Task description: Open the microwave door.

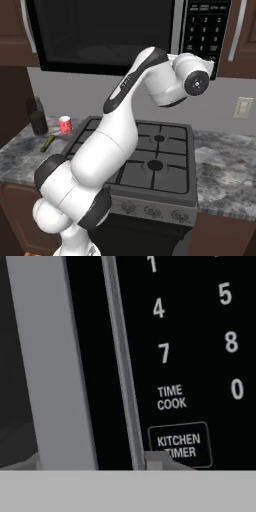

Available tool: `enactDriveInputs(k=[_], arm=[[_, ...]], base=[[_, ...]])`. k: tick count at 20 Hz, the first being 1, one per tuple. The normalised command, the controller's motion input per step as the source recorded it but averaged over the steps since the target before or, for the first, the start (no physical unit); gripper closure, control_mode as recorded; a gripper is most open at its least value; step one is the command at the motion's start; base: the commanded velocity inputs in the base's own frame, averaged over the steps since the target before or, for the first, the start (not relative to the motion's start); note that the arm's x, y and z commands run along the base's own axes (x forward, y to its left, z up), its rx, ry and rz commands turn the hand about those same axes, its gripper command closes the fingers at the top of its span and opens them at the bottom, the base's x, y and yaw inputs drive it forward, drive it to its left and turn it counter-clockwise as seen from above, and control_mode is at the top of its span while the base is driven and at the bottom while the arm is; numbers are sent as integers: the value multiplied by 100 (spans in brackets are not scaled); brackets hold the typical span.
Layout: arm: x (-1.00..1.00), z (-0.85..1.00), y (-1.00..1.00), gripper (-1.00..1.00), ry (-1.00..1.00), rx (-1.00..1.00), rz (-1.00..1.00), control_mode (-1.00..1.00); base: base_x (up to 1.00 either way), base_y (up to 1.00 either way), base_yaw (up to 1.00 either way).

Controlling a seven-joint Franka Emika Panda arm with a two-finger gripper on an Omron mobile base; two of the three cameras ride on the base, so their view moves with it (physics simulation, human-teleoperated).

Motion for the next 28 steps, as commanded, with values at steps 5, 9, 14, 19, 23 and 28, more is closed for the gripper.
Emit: enactDriveInputs(k=[5, 9, 14, 19, 23, 28], arm=[[-100, -7, -51, 100, -1, 0, 0, -100], [-100, -8, -33, 100, 0, 0, 7, -100], [-100, -2, -2, 100, 0, 0, 17, -100], [-100, 0, 0, -100, 0, 0, 29, -100], [-84, 7, -46, -100, -13, 0, 12, -100], [-40, 4, -90, -100, -28, 0, 0, -100]], base=[[0, 0, 0], [0, 0, 0], [0, 0, 0], [0, 0, 0], [0, 0, 0], [0, 0, 0]])
